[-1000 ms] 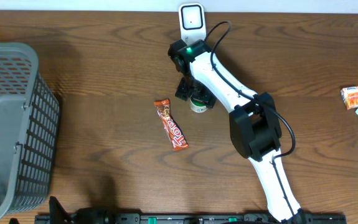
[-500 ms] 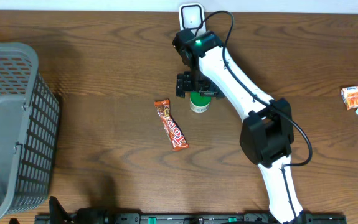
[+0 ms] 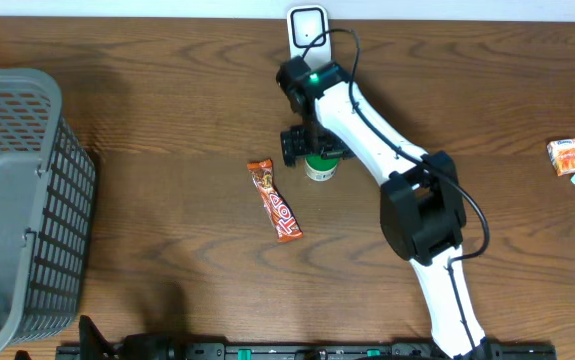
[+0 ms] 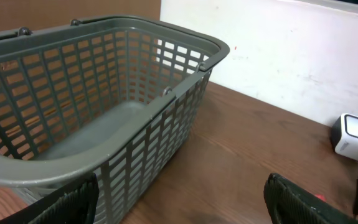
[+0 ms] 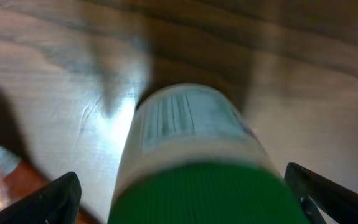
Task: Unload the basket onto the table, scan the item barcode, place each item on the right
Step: 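Lower and close the right gripper around the jar lid, lift it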
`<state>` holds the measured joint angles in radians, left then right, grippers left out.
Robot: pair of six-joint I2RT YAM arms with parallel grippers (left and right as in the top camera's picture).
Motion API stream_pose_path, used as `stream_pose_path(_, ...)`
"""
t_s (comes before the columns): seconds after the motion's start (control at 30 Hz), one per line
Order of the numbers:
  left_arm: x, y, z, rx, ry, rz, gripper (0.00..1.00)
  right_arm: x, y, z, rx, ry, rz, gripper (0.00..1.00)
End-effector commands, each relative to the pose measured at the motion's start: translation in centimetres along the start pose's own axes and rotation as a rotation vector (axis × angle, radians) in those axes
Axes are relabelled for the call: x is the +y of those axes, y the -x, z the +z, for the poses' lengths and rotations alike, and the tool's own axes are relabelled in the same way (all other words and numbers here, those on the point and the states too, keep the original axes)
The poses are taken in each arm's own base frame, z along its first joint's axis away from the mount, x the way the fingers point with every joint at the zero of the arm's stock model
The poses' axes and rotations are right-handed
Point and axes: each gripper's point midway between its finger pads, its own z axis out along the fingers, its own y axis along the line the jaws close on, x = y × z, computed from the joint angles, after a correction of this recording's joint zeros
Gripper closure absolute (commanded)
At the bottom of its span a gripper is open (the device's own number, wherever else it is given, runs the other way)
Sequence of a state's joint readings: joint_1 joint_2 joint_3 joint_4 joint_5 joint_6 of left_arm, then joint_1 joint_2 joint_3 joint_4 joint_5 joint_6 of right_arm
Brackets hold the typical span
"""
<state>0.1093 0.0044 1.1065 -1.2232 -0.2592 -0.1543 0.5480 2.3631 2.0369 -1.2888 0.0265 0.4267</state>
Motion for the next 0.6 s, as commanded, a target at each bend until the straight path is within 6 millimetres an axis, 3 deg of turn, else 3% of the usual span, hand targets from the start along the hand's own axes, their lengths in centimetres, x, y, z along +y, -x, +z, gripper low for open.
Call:
stream_pose_path(0.0, -0.26, 0.01, 0.02, 0.000, -0.018, -0.001, 0.15, -0.58, -0.75, 1.93, 0.035, -0.026, -0.035, 0.01)
stream_pose_path(0.13, -0.26, 0.01, 0.02, 0.000, -0.018, -0.001, 0.15, -0.98, -0.41, 2.54, 0.027, -0.021, -0.030, 0.05)
stream_pose_path(0.27, -0.26, 0.01, 0.02, 0.000, -0.018, -0.001, 0.15, -1.12, -0.13, 2.55, 0.020, -0.017, -0.024, 0.26)
stream_pose_path(0.33, -0.26, 0.01, 0.02, 0.000, -0.018, -0.001, 0.15, -1.11, -0.10, 2.55, 0.019, -0.017, -0.024, 0.32)
stream_pose_path(0.57, -0.26, 0.00, 0.02, 0.000, -0.018, -0.001, 0.15, -0.22, -0.83, 2.16, 0.061, 0.048, -0.026, 0.39)
